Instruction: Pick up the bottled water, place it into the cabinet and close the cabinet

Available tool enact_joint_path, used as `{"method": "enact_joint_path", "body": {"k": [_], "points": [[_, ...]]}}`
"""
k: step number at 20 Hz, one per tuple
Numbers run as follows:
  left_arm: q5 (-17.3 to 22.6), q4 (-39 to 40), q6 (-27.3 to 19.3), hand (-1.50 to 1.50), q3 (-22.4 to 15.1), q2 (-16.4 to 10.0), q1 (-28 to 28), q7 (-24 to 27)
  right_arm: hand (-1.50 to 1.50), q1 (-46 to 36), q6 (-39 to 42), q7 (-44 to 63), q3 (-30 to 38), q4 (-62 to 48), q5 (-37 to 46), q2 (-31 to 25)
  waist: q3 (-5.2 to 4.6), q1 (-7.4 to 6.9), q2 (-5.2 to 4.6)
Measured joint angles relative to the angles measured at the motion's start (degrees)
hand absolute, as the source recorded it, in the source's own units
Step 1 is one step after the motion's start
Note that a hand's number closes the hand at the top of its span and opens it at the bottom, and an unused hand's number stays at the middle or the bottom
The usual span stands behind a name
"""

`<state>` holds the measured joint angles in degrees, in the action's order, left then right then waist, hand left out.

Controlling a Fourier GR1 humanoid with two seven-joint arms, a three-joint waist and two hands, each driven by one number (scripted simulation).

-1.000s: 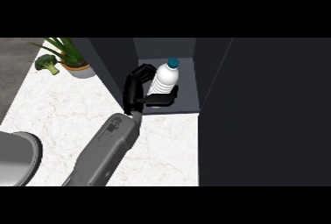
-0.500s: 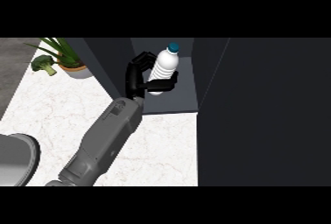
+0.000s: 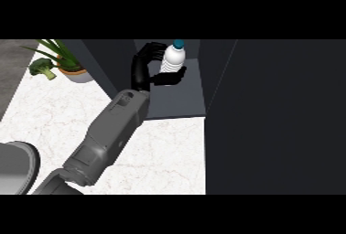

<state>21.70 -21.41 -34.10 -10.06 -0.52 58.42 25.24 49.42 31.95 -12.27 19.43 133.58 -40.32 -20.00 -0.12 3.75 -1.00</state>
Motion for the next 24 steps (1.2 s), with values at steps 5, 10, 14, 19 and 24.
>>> {"method": "enact_joint_path", "body": {"k": [5, 10, 14, 19, 24], "points": [[-0.9, 5.7, -0.3, -1.5, 0.7, 0.0, 3.5, 0.6, -1.5, -1.1, -0.1, 0.1, 0.2, -0.2, -0.5, -0.5, 0.0, 0.21, -0.18], [-0.8, 8.9, -0.5, -1.5, 1.8, 0.1, 5.7, 1.5, -1.5, -1.6, -0.6, 0.4, -0.5, -0.1, -1.0, -0.6, -0.02, 0.69, -0.36], [-1.0, 10.0, 1.4, -1.5, 2.5, -0.3, 7.0, 3.3, -1.5, -1.9, -0.9, 0.5, -0.5, -0.1, -1.3, -0.7, -0.03, 0.62, -0.36], [0.7, 8.4, 5.1, -1.5, 4.2, -0.1, 7.4, 7.8, -1.5, -3.1, -1.6, 0.8, -0.2, -0.2, -1.7, -1.3, -0.04, 0.37, -0.24], [1.9, 6.8, 7.5, -1.5, 3.8, 0.3, 6.8, 10.7, -1.5, -3.4, -2.2, 1.4, 0.6, 0.0, -2.1, -1.6, -0.01, -0.02, 0.2]]}}
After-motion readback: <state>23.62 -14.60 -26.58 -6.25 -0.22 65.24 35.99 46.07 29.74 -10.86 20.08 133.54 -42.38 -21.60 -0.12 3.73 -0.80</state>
